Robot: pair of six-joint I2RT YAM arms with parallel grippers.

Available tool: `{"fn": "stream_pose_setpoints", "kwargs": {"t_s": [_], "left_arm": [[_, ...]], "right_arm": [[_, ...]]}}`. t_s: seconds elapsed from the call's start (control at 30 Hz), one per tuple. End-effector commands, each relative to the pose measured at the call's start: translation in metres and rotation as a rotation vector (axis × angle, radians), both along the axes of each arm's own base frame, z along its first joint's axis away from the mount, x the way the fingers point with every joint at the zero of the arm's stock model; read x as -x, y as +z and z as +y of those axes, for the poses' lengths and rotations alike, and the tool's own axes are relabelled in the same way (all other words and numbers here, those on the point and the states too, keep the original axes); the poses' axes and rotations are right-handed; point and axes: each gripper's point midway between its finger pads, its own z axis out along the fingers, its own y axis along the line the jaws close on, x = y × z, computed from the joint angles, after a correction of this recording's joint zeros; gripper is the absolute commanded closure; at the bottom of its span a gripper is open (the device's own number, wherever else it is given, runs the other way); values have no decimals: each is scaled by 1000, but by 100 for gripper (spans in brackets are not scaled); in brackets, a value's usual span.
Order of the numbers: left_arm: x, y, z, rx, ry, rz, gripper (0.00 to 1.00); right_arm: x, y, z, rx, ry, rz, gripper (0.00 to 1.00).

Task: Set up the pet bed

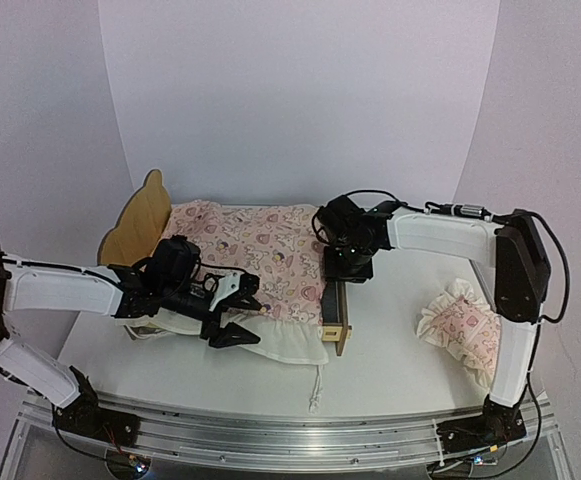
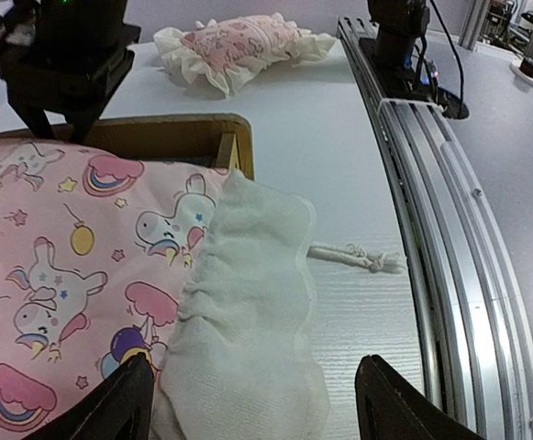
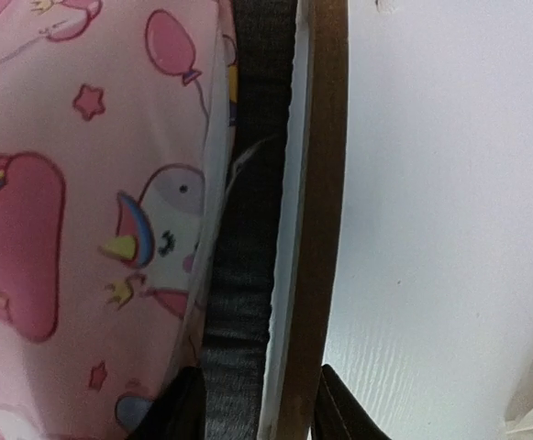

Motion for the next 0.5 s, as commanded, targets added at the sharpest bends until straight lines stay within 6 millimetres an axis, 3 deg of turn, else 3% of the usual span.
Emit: {"fn": "stream_pose_setpoints", "kwargs": {"t_s": [0.0, 0.23, 0.47], "left_arm": [[-14, 11, -26, 15, -67, -102, 22], [-31, 2, -64, -24, -67, -72, 24], [-34, -6, -88, -40, -69, -66, 26]], "right_arm": [[23, 60, -2, -112, 104, -80, 55], [71, 67, -30, -165, 167, -63, 53], [80, 69, -24, -235, 206, -67, 54]]}}
